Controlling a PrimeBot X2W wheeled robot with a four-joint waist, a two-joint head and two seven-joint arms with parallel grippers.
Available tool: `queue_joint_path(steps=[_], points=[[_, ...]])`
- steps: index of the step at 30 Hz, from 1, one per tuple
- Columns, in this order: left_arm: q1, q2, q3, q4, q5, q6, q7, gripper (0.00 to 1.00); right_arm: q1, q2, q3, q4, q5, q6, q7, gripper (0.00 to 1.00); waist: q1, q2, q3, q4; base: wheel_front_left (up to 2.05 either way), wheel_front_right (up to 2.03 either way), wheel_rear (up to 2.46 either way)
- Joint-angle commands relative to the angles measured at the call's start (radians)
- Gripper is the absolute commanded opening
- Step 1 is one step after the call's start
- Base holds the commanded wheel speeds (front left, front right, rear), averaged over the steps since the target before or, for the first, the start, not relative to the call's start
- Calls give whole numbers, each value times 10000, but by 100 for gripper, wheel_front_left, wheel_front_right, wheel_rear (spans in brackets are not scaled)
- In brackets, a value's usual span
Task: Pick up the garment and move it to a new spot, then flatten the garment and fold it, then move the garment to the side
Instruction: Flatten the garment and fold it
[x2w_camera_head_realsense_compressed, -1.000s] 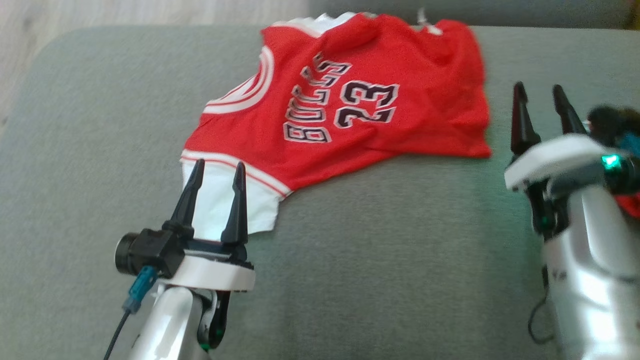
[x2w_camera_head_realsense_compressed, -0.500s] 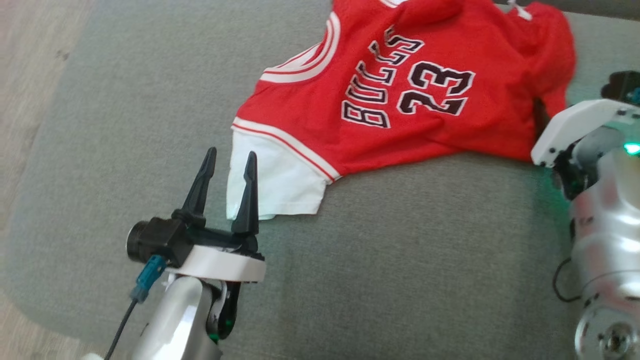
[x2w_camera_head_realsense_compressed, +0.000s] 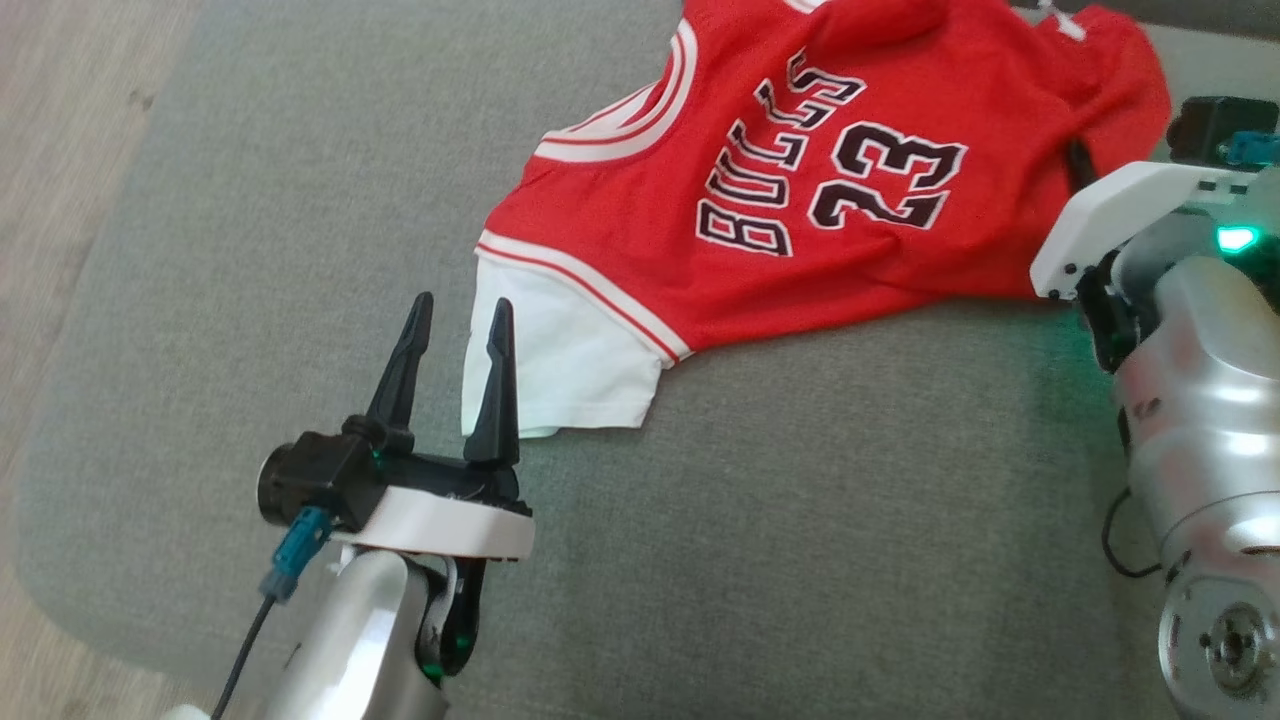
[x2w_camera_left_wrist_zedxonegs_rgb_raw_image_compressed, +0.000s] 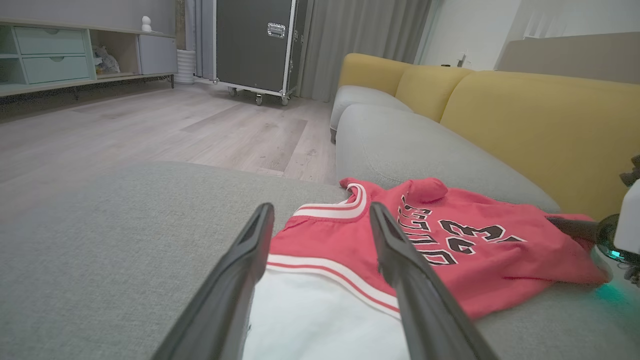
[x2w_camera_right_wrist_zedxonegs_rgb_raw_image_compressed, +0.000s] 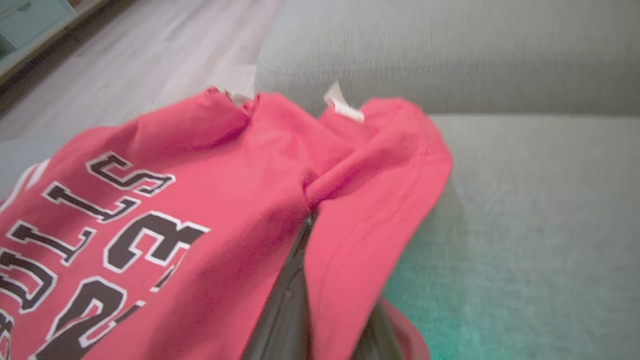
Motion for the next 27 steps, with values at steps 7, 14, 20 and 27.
queue_joint_path(steps=[7,14,20,27], points=[[11,59,559,-262,132,60,-93,100,109,231,2126,-756,382,-9,-2651,0,-1,0,-895,-664,0,0,0],[481,59,724,-306,229,103,-93,100,1478,187,3216,-3155,622,-9,-2866,0,-1,0,-1669,-1133,0,0,0],[861,59,845,-320,247,90,-93,100,2761,288,2651,-4632,539,-9,-2613,0,-1,0,-2189,-1210,0,0,0],[1219,59,1004,-431,219,127,-93,100,4955,712,2066,-7217,630,-9,-419,0,-1,0,-2326,-1045,0,0,0]])
